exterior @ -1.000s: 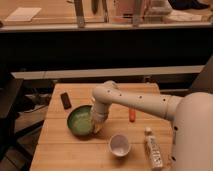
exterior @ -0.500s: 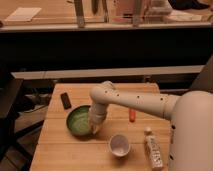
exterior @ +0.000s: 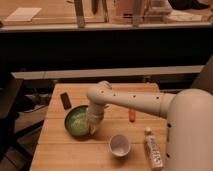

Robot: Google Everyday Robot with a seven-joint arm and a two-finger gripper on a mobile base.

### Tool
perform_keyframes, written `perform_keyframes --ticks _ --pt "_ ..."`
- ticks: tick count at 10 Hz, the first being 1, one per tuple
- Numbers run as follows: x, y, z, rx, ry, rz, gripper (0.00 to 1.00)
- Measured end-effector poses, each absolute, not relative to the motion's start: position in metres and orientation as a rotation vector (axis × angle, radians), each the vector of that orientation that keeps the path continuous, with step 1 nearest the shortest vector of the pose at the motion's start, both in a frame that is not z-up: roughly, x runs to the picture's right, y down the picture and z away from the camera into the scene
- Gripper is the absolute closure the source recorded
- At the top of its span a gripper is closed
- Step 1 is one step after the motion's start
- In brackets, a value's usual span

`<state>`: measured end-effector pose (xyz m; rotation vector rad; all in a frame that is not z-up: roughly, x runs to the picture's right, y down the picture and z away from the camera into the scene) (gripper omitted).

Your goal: Drag the ceramic bowl in a circle

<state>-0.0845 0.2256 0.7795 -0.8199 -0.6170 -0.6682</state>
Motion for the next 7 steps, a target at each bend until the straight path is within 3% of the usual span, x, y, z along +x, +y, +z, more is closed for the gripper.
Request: perform_keyframes --ticks 7 --pt "-0.0924 0.2226 0.7834 -0.815 -0.596 -0.641 0.99"
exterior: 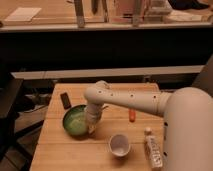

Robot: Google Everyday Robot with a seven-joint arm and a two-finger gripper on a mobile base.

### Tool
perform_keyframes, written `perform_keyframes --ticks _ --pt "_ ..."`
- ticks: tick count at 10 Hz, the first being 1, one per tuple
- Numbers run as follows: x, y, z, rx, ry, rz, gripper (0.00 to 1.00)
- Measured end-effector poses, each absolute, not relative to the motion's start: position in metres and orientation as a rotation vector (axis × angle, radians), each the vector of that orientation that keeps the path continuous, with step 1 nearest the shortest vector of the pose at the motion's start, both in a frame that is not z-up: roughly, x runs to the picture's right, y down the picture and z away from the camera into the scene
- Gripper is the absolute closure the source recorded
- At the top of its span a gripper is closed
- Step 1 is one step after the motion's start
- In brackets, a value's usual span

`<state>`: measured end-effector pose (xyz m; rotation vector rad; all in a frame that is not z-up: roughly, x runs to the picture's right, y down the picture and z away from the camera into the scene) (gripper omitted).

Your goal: Drag the ceramic bowl in a circle

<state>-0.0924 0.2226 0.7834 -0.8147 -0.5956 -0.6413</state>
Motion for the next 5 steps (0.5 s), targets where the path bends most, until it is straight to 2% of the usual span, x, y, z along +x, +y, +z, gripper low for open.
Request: perform_keyframes --ticks 5 --pt "-0.0949 0.2209 0.7857 -0.802 -0.587 -0.614 0.99"
